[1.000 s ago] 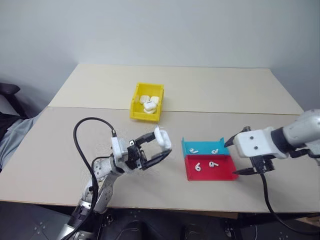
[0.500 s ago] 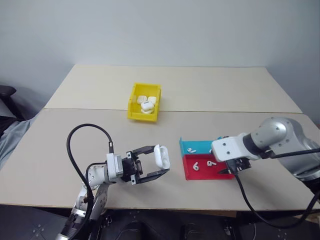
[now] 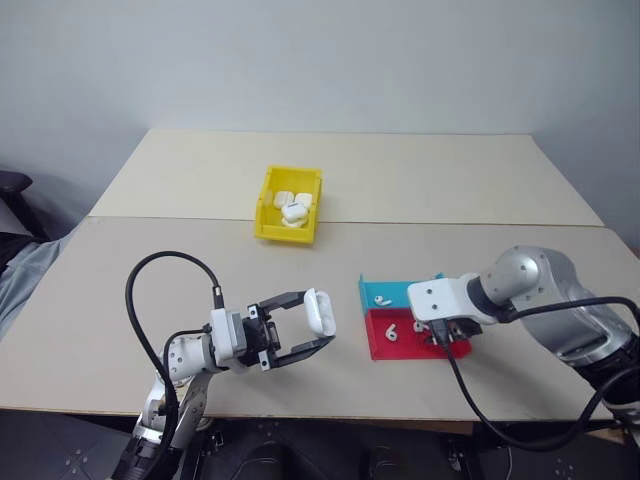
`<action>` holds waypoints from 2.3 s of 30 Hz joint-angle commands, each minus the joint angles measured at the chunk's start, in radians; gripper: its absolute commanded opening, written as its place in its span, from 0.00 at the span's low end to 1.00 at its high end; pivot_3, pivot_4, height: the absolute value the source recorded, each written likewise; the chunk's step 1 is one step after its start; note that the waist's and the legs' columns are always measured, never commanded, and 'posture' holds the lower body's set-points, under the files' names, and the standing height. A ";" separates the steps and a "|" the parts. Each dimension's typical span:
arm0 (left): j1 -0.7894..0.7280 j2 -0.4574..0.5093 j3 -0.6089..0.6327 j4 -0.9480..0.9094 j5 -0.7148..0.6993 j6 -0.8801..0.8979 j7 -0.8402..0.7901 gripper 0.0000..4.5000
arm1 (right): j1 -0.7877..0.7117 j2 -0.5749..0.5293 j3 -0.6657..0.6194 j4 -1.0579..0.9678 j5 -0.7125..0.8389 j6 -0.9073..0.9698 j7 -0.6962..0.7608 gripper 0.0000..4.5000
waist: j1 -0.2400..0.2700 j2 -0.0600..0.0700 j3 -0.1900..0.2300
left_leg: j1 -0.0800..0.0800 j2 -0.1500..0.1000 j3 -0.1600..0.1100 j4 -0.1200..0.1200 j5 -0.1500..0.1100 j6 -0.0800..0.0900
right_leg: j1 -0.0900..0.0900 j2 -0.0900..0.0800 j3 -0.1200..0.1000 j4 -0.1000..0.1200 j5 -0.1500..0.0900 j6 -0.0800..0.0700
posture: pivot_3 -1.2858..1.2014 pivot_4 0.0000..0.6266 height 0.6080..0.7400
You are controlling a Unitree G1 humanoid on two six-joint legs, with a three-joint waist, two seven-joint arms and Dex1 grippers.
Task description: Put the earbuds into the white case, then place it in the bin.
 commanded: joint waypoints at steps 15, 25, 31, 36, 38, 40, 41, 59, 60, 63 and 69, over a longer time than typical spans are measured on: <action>-0.020 -0.002 0.009 -0.019 0.023 0.002 0.023 0.61 | 0.033 0.036 0.017 -0.059 -0.100 0.091 -0.033 0.60 | -0.001 0.000 0.000 | 0.000 0.000 0.000 0.000 0.000 0.000 | 0.000 0.001 0.000 0.000 0.000 0.000 | 0.52 0.24 1.00; -0.009 -0.003 0.008 -0.016 0.045 -0.003 0.034 0.61 | 0.036 0.046 0.029 -0.030 -0.121 0.078 -0.034 0.55 | -0.001 0.000 0.000 | 0.000 0.000 0.000 0.000 0.000 0.000 | 0.000 0.001 0.000 0.000 0.000 0.000 | 0.52 0.24 1.00; -0.007 0.004 0.008 -0.024 0.053 0.007 0.045 0.61 | 0.034 0.055 0.028 -0.019 -0.133 0.071 -0.038 0.50 | -0.001 0.000 0.000 | 0.000 0.000 0.000 0.000 0.000 0.000 | 0.000 0.001 0.000 0.000 0.000 0.000 | 0.52 0.24 1.00; -0.006 0.007 0.008 -0.026 0.060 0.012 0.051 0.61 | 0.033 0.056 0.028 -0.013 -0.136 0.065 -0.037 0.50 | -0.001 0.000 0.000 | 0.000 0.000 0.000 0.000 0.000 0.000 | 0.000 0.001 0.000 0.000 0.000 0.000 | 0.52 0.24 1.00; -0.008 0.004 0.009 -0.023 0.060 0.009 0.051 0.61 | 0.031 0.059 0.028 -0.010 -0.139 0.068 -0.039 0.50 | -0.001 0.000 0.000 | 0.000 0.000 0.000 0.000 0.000 0.000 | 0.000 0.001 0.000 0.000 0.000 0.000 | 0.52 0.24 1.00; -0.009 0.002 0.010 -0.020 0.062 0.006 0.053 0.61 | 0.027 0.066 0.027 -0.007 -0.138 0.074 -0.043 0.50 | -0.001 0.000 0.000 | 0.000 0.000 0.000 0.000 0.000 0.000 | 0.000 0.001 0.000 0.000 0.000 0.000 | 0.52 0.24 1.00; -0.010 0.002 0.010 -0.019 0.063 0.005 0.053 0.61 | 0.026 0.066 0.028 -0.005 -0.139 0.071 -0.041 0.50 | -0.002 0.000 0.000 | 0.000 0.000 0.000 0.000 0.000 0.000 | 0.000 0.001 0.000 0.000 0.000 0.000 | 0.52 0.24 1.00; 0.001 0.016 0.021 -0.037 0.067 0.029 0.063 0.61 | 0.047 0.043 0.011 -0.023 -0.135 0.011 -0.029 0.21 | -0.002 0.000 0.000 | 0.000 0.000 0.000 0.000 0.000 0.000 | 0.000 0.001 0.000 0.000 0.000 0.000 | 0.52 0.24 1.00; 0.002 0.017 0.021 -0.037 0.068 0.028 0.064 0.61 | 0.050 0.033 0.003 -0.032 -0.130 -0.005 -0.025 0.21 | -0.002 0.000 0.000 | 0.000 0.000 0.000 0.000 0.000 0.000 | 0.000 0.001 0.000 0.000 0.000 0.000 | 0.52 0.24 1.00; 0.003 0.020 0.022 -0.035 0.073 0.026 0.066 0.61 | 0.053 0.004 -0.041 -0.065 -0.100 -0.050 -0.016 0.21 | -0.001 0.000 0.000 | 0.000 0.000 0.000 0.000 0.000 0.000 | 0.000 0.001 0.000 0.000 0.000 0.000 | 0.52 0.24 1.00; 0.004 0.022 0.020 -0.033 0.081 0.022 0.070 0.61 | 0.023 0.013 -0.091 -0.131 -0.021 -0.015 0.017 0.21 | -0.003 0.000 0.000 | 0.000 0.001 -0.001 0.000 0.000 0.000 | 0.000 0.001 0.000 0.000 0.000 0.000 | 0.52 0.24 1.00</action>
